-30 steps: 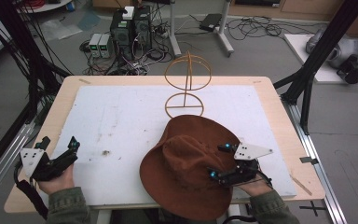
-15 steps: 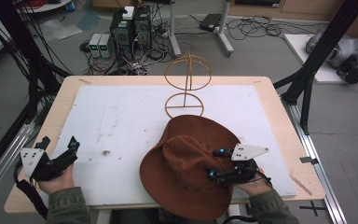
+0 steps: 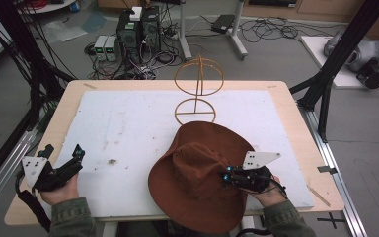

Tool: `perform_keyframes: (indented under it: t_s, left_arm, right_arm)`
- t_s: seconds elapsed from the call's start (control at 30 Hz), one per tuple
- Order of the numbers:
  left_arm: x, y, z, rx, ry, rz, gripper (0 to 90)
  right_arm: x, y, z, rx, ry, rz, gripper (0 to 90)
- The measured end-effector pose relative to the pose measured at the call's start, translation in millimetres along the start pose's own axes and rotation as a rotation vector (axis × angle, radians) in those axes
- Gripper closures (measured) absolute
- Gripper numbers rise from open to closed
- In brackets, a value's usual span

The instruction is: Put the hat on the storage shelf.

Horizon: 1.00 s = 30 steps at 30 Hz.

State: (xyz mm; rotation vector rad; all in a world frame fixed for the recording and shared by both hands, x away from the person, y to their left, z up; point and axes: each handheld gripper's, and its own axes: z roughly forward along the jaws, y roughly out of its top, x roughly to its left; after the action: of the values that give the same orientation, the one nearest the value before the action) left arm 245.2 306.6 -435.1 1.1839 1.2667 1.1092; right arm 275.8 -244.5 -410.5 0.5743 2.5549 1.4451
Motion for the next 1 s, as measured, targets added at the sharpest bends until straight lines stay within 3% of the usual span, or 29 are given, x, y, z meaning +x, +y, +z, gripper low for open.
perform_keyframes:
  t_s: [0.5, 1.0]
  left_arm:
    - [-0.1, 0.0, 0.0, 0.002, -0.006, -0.001, 12.0]
    - [1.2, -0.8, 0.7, 0.003, -0.010, -0.018, 12.2]
  right_arm:
    - [-0.1, 1.0, -4.9, -0.050, 0.018, -0.002, 89.3]
    - [2.5, 4.0, -18.5, -0.199, -0.005, -0.046, 89.0]
